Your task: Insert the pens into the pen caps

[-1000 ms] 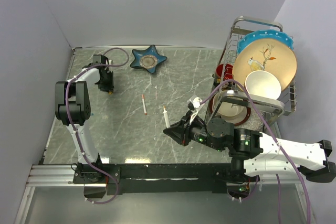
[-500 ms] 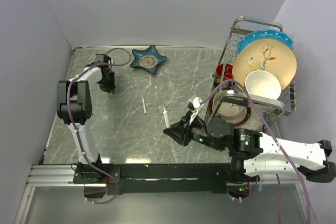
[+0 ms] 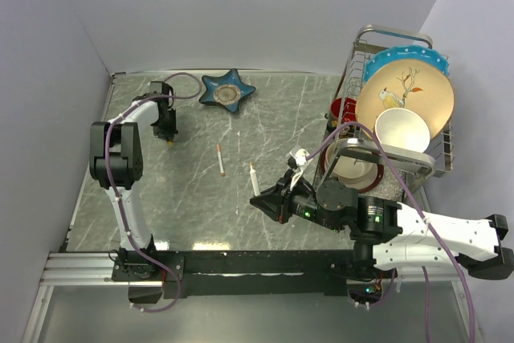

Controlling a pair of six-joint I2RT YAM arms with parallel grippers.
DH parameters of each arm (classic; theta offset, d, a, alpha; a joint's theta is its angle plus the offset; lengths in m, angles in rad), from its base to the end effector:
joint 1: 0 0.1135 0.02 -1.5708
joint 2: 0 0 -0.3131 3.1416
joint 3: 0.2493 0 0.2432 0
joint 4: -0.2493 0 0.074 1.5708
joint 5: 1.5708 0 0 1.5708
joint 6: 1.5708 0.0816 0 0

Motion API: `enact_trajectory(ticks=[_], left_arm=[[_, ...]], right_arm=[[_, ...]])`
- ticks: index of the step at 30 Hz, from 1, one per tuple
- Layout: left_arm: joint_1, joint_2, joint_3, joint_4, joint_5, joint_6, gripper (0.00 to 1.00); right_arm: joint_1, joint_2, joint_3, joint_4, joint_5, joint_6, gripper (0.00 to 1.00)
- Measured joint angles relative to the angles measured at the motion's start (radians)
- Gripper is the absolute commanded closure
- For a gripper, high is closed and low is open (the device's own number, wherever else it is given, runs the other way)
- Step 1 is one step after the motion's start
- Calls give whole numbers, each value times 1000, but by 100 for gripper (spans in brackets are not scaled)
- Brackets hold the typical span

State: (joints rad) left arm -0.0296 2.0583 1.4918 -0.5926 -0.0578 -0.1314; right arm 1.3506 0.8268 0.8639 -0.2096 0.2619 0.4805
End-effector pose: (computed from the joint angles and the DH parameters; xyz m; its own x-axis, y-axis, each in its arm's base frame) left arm 0.4599 -0.0089 0.1718 -0.9090 -0.1039 -0.4037 -0.1136 0.9935 0.0000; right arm 0.0625 0.1826 0.3863 -0.4432 0.0640 -0.8941 -0.7691 0.4852 0.4160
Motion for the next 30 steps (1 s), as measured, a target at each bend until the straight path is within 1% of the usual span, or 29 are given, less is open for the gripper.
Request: enact_trajectory(ticks=[3,6,9,13,17,18,21,24,30], left_arm=[[-5,-2,-4,5,-2,-19,99],[-2,-32,-51,51,5,-63,99],[0,-91,-146,124,27,-132,99],[-3,-194,-296,198,95,-232,99],[-14,-336,-471,222,195,-320,99],[-16,-351,-485,222,205,-328,99],[-20,-478,-574,244,272,-381,99],[-20,-604,-617,280,336,-418,99],[-20,-845,-712,438,509,-518,99]], right_arm=[[0,1,0,-1,0,2,100],[0,5,0,-1,-2,6,100],[0,10,1,-9,-1,14,100],[0,39,32,-53,2,26,100],[2,74,58,-72,2,40,100],[2,81,62,-74,1,44,100],[5,116,78,-85,1,58,100],[6,158,100,-105,3,73,100],[8,266,169,-116,6,92,100]])
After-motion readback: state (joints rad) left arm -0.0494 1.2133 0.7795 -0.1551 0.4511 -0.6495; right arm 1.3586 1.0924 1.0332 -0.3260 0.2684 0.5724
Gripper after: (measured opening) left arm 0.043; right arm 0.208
